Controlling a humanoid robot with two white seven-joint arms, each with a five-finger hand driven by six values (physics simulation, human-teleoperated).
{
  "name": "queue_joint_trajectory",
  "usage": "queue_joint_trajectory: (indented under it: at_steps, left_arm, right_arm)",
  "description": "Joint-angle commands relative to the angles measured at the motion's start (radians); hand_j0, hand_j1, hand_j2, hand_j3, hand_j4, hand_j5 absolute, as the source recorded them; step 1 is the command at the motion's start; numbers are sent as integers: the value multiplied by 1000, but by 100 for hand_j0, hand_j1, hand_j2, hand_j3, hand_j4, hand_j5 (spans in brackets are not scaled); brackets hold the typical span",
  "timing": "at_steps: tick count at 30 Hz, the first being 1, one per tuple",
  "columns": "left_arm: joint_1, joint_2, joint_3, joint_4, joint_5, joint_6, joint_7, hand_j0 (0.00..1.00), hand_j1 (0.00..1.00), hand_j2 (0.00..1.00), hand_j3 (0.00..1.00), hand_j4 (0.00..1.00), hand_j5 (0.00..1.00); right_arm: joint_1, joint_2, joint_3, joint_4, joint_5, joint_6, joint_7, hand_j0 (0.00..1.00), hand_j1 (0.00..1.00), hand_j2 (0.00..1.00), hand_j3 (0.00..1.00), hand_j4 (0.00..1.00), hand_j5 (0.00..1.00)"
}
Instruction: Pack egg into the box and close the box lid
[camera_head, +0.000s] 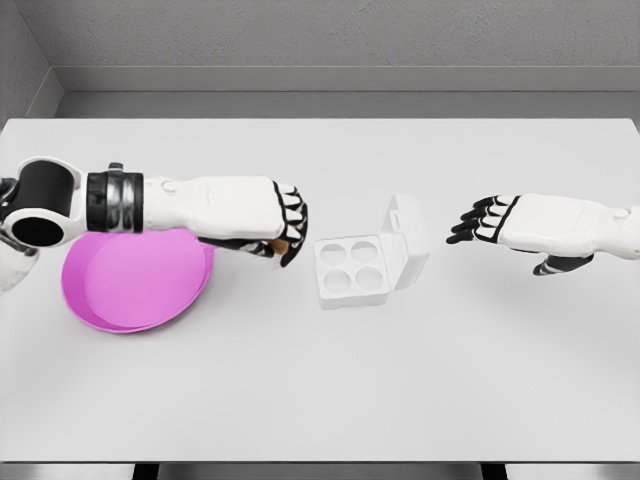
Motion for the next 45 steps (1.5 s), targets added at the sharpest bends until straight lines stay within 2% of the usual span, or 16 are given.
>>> queue_joint_trajectory:
  at_steps: [1, 6, 8, 13, 15, 19, 27, 30, 35, 39, 45]
  left_arm:
    - [0, -72, -2, 19, -10, 3, 0, 33, 33, 33, 33, 33, 33]
    - [2, -148, -4, 110, -21, 3, -8, 33, 33, 33, 33, 33, 33]
    - [0, -164, -30, 136, -27, 3, -8, 33, 33, 33, 33, 33, 33]
    - [3, -182, -39, 136, -49, 3, -8, 33, 33, 33, 33, 33, 33]
    - [3, -182, -73, 138, -58, 3, -8, 33, 33, 33, 33, 33, 33]
    - [8, -184, -93, 154, -59, 3, -8, 34, 34, 34, 34, 34, 34]
    - [9, -191, -93, 165, -59, 3, -7, 36, 36, 36, 36, 36, 36]
    - [9, -208, -93, 210, -59, 3, -7, 36, 36, 36, 36, 36, 36]
    - [9, -211, -93, 222, -61, 3, -7, 36, 36, 36, 36, 36, 36]
    - [8, -233, -93, 270, -64, 3, -7, 36, 36, 36, 36, 36, 36]
    - [8, -254, -94, 274, -67, 3, -7, 36, 36, 36, 36, 36, 36]
  right_arm:
    - [0, -1, 0, -3, -5, 3, 0, 100, 100, 100, 100, 100, 100]
    - [-2, -1, 0, -3, -5, 3, 0, 100, 100, 100, 100, 100, 100]
    - [-2, -1, 0, -3, -5, 3, 0, 100, 100, 100, 100, 100, 100]
    - [-3, -3, -14, -3, -5, 3, 0, 100, 100, 100, 100, 100, 100]
    - [-3, -1, -14, -3, -5, 3, 0, 100, 100, 100, 100, 100, 100]
    - [-3, -1, -14, -3, -7, 3, 0, 100, 100, 100, 100, 100, 100]
    - [-3, -1, -14, -3, -5, 3, 0, 100, 100, 100, 100, 100, 100]
    - [-2, -1, -14, -3, -5, 3, 0, 100, 100, 100, 100, 100, 100]
    - [-3, -1, -14, -3, -5, 3, 0, 100, 100, 100, 100, 100, 100]
    - [-3, -1, -14, -3, -5, 3, 0, 100, 100, 100, 100, 100, 100]
    - [-2, -1, -14, -3, -5, 3, 0, 100, 100, 100, 100, 100, 100]
